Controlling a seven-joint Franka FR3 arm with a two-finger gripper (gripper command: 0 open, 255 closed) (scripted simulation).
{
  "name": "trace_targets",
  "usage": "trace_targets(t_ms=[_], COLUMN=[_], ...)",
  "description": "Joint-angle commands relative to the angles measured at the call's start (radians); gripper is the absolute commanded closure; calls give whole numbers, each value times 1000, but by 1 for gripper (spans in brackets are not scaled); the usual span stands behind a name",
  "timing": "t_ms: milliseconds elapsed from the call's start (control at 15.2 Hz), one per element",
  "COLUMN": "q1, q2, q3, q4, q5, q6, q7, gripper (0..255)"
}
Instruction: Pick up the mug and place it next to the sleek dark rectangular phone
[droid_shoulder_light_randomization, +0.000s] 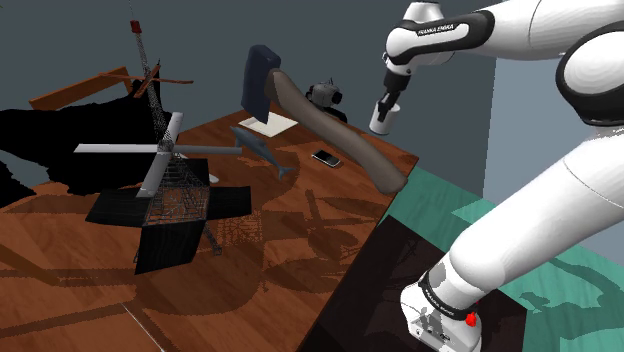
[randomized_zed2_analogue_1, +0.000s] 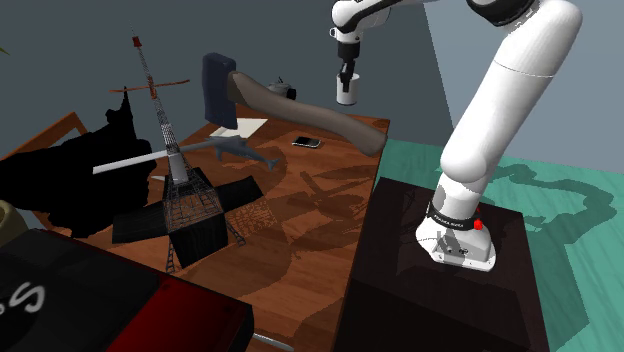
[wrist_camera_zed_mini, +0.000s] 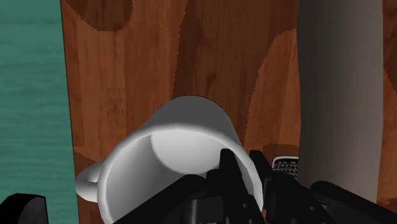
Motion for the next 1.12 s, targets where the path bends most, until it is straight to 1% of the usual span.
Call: trace_targets(t_ms=[0,1056], q1=[0,-3], q2=[4,87], q3=[-1,-9], q4=[-24,-158], q5=[0,16], q6=[29,244], q7=[2,-4], gripper=[255,255])
